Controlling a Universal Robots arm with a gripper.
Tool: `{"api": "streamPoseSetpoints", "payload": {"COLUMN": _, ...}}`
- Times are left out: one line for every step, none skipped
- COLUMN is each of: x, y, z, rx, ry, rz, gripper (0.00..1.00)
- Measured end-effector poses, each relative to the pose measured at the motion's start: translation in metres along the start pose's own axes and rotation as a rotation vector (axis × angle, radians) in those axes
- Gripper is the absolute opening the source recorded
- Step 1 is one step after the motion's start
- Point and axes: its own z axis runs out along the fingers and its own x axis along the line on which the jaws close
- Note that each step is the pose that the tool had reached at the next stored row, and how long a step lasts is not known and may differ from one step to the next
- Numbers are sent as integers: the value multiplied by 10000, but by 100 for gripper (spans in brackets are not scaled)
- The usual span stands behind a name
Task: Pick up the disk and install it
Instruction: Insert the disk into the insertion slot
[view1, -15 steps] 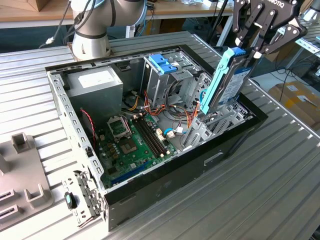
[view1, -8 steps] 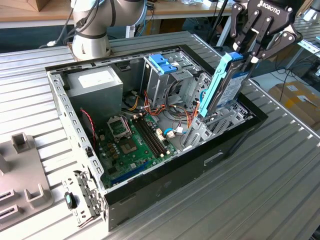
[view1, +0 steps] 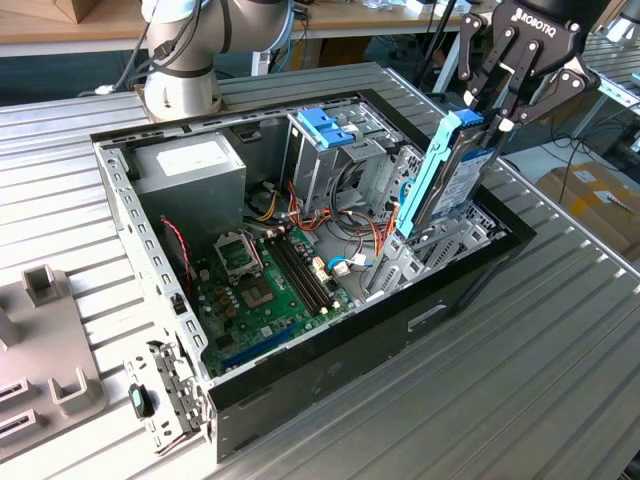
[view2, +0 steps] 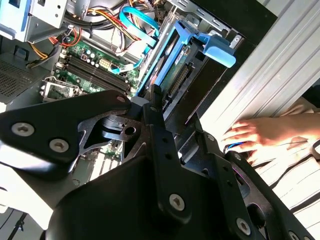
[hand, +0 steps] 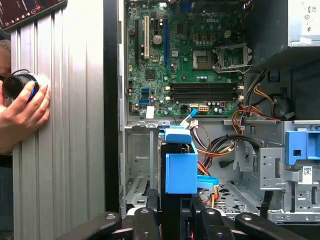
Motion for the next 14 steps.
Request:
{"api": "streamPoseSetpoints", "payload": {"x": 1, "y": 0, "z": 2, "rx": 0, "ry": -2, "rz": 0, "gripper": 35}}
{"api": "streamPoseSetpoints", "payload": {"x": 6, "y": 0, "z": 5, "rx": 0, "ry": -5, "rz": 0, "gripper": 35}}
{"api": "streamPoseSetpoints", "payload": {"x": 13, "y": 0, "z": 6, "rx": 0, "ry": -3, "rz": 0, "gripper": 35}}
{"api": "streamPoseSetpoints", "payload": {"x": 16, "y": 0, "z": 8, "rx": 0, "ry": -2, "rz": 0, "gripper": 35}}
{"api": "streamPoseSetpoints", "payload": {"x": 17, "y": 0, "z": 14, "rx": 0, "ry": -1, "rz": 6, "gripper": 35}}
{"api": "streamPoseSetpoints", "payload": {"x": 18, "y": 0, "z": 20, "rx": -1, "ry": 1, "rz": 27, "gripper": 35}}
{"api": "streamPoseSetpoints", "payload": {"x": 18, "y": -1, "z": 31, "rx": -4, "ry": 0, "rz": 88, "gripper": 35}}
{"api": "streamPoseSetpoints", "payload": {"x": 19, "y": -1, "z": 32, "rx": -5, "ry": 2, "rz": 106, "gripper": 35}}
{"api": "streamPoseSetpoints", "payload": {"x": 18, "y": -1, "z": 35, "rx": -6, "ry": 0, "rz": 132, "gripper": 35}}
{"api": "streamPoseSetpoints", "payload": {"x": 18, "y": -1, "z": 34, "rx": -6, "ry": 1, "rz": 139, "gripper": 35}}
{"api": "streamPoseSetpoints", "payload": {"x": 19, "y": -1, "z": 35, "rx": -6, "ry": 2, "rz": 144, "gripper": 35}}
{"api": "streamPoseSetpoints", "payload": {"x": 18, "y": -2, "z": 35, "rx": -7, "ry": 1, "rz": 149, "gripper": 35}}
{"api": "streamPoseSetpoints", "payload": {"x": 18, "y": -2, "z": 40, "rx": -7, "ry": -1, "rz": 151, "gripper": 35}}
{"api": "streamPoseSetpoints", "payload": {"x": 18, "y": -2, "z": 47, "rx": -7, "ry": -1, "rz": 158, "gripper": 35}}
